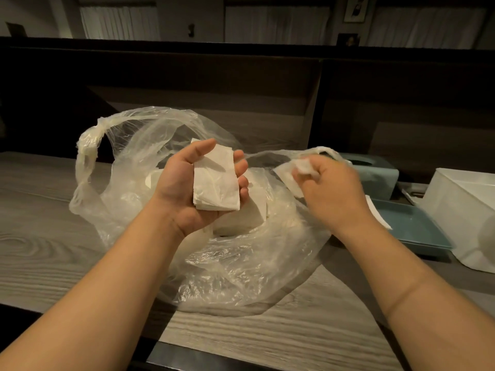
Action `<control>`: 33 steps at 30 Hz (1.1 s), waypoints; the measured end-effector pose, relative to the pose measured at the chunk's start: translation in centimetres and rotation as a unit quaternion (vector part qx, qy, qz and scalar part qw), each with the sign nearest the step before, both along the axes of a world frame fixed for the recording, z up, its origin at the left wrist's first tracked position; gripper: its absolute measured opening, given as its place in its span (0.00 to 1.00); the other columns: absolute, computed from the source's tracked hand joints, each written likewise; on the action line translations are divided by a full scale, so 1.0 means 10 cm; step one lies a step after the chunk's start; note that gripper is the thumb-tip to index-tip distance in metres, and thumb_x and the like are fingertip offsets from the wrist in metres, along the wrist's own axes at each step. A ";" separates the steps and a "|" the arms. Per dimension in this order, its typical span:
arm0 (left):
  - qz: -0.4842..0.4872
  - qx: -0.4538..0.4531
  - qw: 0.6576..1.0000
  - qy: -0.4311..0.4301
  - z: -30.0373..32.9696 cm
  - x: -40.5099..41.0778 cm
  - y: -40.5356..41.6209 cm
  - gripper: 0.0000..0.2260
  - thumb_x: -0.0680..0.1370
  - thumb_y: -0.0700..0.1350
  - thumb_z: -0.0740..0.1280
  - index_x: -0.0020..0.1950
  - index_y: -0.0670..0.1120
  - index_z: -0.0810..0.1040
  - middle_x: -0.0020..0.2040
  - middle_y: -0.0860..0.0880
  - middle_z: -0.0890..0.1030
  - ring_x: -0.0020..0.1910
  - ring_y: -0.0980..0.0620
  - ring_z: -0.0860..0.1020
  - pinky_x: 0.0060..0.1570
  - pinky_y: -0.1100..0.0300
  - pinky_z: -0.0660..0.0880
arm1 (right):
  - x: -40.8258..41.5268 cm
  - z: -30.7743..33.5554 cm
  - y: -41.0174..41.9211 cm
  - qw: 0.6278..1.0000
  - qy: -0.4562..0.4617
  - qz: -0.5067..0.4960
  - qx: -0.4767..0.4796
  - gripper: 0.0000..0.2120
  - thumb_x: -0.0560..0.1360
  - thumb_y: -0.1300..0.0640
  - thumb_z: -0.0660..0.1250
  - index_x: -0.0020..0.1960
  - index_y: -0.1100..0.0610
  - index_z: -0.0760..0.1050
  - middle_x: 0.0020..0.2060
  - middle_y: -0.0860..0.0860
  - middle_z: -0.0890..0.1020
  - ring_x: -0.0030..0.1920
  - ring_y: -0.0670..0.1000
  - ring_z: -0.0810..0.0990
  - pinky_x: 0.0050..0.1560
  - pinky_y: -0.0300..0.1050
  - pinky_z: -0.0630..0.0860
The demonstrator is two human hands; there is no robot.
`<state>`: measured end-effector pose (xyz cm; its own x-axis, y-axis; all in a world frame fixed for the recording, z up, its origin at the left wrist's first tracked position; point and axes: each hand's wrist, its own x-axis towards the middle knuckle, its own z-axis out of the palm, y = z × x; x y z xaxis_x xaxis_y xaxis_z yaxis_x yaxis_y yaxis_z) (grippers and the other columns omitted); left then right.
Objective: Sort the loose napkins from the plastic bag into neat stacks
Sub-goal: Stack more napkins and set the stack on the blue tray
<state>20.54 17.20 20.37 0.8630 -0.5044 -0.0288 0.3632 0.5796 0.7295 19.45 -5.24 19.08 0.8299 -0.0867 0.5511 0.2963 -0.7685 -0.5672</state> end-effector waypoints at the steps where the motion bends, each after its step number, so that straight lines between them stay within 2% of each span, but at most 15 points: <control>1: -0.006 -0.021 1.000 -0.005 0.00 0.00 0.01 0.24 0.74 0.53 0.67 0.66 0.42 0.77 0.50 0.46 0.80 0.42 0.48 0.77 0.46 0.55 0.77 | -0.05 0.05 0.05 0.994 0.003 0.045 0.101 0.06 0.82 0.55 0.66 0.49 0.51 0.81 0.42 0.47 0.83 0.43 0.49 0.81 0.42 0.45 0.78; 2: -0.016 -0.047 0.999 -0.009 0.00 0.01 0.03 0.24 0.74 0.53 0.67 0.66 0.42 0.77 0.50 0.46 0.80 0.42 0.48 0.78 0.46 0.55 0.78 | -0.11 0.09 0.09 0.974 0.017 0.095 0.206 0.04 0.81 0.55 0.67 0.52 0.50 0.81 0.44 0.47 0.85 0.45 0.48 0.84 0.44 0.45 0.81; 4: -0.040 -0.105 0.993 -0.019 0.00 0.01 0.06 0.25 0.74 0.54 0.68 0.67 0.43 0.75 0.52 0.46 0.80 0.43 0.49 0.79 0.46 0.55 0.79 | -0.18 0.13 0.18 0.896 0.074 0.192 0.394 0.05 0.81 0.57 0.67 0.55 0.55 0.80 0.48 0.51 0.86 0.49 0.51 0.86 0.44 0.49 0.84; 6: -0.053 -0.141 0.988 -0.036 -0.01 0.02 0.08 0.25 0.75 0.54 0.67 0.68 0.43 0.74 0.53 0.46 0.80 0.44 0.49 0.79 0.48 0.55 0.79 | -0.17 0.12 0.24 0.815 0.131 0.232 0.515 0.06 0.81 0.59 0.66 0.55 0.58 0.80 0.50 0.55 0.86 0.51 0.54 0.86 0.44 0.50 0.85; 7: -0.056 -0.154 0.986 -0.044 -0.01 0.02 0.09 0.25 0.75 0.55 0.66 0.69 0.43 0.74 0.53 0.46 0.79 0.44 0.48 0.79 0.49 0.55 0.79 | -0.16 0.08 0.27 0.797 0.153 0.231 0.536 0.06 0.80 0.58 0.67 0.56 0.58 0.80 0.52 0.55 0.86 0.52 0.54 0.86 0.44 0.50 0.84; 9: -0.062 -0.178 0.981 -0.048 -0.01 0.02 0.10 0.26 0.75 0.54 0.66 0.69 0.42 0.74 0.52 0.45 0.80 0.44 0.48 0.80 0.50 0.55 0.79 | -0.13 -0.01 0.34 0.816 0.179 0.209 0.509 0.06 0.80 0.58 0.69 0.55 0.58 0.81 0.53 0.55 0.86 0.53 0.55 0.86 0.44 0.50 0.84; 12: -0.044 -0.189 0.980 -0.052 -0.01 0.04 0.11 0.25 0.74 0.53 0.67 0.69 0.43 0.74 0.52 0.46 0.80 0.44 0.48 0.80 0.50 0.56 0.79 | -0.09 -0.18 0.43 0.877 0.185 0.153 0.416 0.02 0.79 0.60 0.71 0.50 0.58 0.82 0.44 0.55 0.87 0.44 0.56 0.87 0.41 0.55 0.85; 15: -0.017 -0.192 0.980 -0.052 -0.01 0.06 0.11 0.25 0.74 0.53 0.67 0.69 0.43 0.73 0.51 0.46 0.79 0.43 0.48 0.79 0.49 0.55 0.79 | -0.06 -0.25 0.47 0.959 0.131 0.095 0.233 0.02 0.77 0.55 0.73 0.46 0.52 0.83 0.38 0.50 0.86 0.40 0.53 0.85 0.42 0.52 0.83; 17: -0.005 -0.193 0.980 -0.053 -0.01 0.06 0.10 0.25 0.75 0.53 0.66 0.68 0.43 0.73 0.51 0.46 0.79 0.43 0.48 0.78 0.48 0.56 0.79 | -0.06 -0.24 0.47 0.988 0.089 0.081 0.101 0.03 0.78 0.52 0.72 0.48 0.50 0.83 0.41 0.43 0.84 0.44 0.46 0.82 0.46 0.45 0.77; 21: 0.002 -0.195 0.979 -0.054 -0.01 0.06 0.11 0.24 0.74 0.53 0.66 0.67 0.43 0.74 0.50 0.46 0.79 0.43 0.49 0.78 0.47 0.56 0.80 | -0.05 -0.26 0.49 0.996 0.049 0.064 -0.049 0.11 0.79 0.50 0.71 0.60 0.50 0.80 0.51 0.42 0.75 0.54 0.45 0.74 0.52 0.38 0.66; 25: 0.006 -0.198 0.979 -0.054 -0.02 0.07 0.11 0.24 0.74 0.53 0.66 0.67 0.43 0.74 0.50 0.47 0.79 0.43 0.49 0.78 0.47 0.56 0.79 | -0.02 -0.28 0.48 0.990 0.060 0.082 -0.100 0.22 0.79 0.47 0.70 0.71 0.48 0.73 0.55 0.43 0.66 0.64 0.48 0.68 0.67 0.45 0.69; 28: 0.019 -0.200 0.978 -0.057 -0.01 0.06 0.10 0.24 0.74 0.53 0.66 0.67 0.43 0.74 0.50 0.47 0.79 0.42 0.49 0.78 0.46 0.56 0.80 | -0.03 -0.29 0.48 0.985 0.068 0.086 -0.133 0.24 0.79 0.46 0.69 0.73 0.49 0.71 0.58 0.44 0.67 0.67 0.49 0.66 0.70 0.48 0.68; 33: 0.023 -0.201 0.977 -0.061 -0.01 0.05 0.10 0.25 0.74 0.53 0.66 0.67 0.43 0.74 0.50 0.47 0.79 0.43 0.49 0.78 0.46 0.56 0.80 | -0.02 -0.29 0.47 0.983 0.074 0.078 -0.149 0.26 0.78 0.43 0.69 0.73 0.50 0.71 0.63 0.47 0.69 0.68 0.50 0.64 0.71 0.47 0.66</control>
<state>21.09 18.24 20.32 0.8694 -0.4148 0.2684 0.2553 0.8423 0.4747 19.28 -0.53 16.17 0.8937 0.1942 0.4046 0.3543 -0.8587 -0.3704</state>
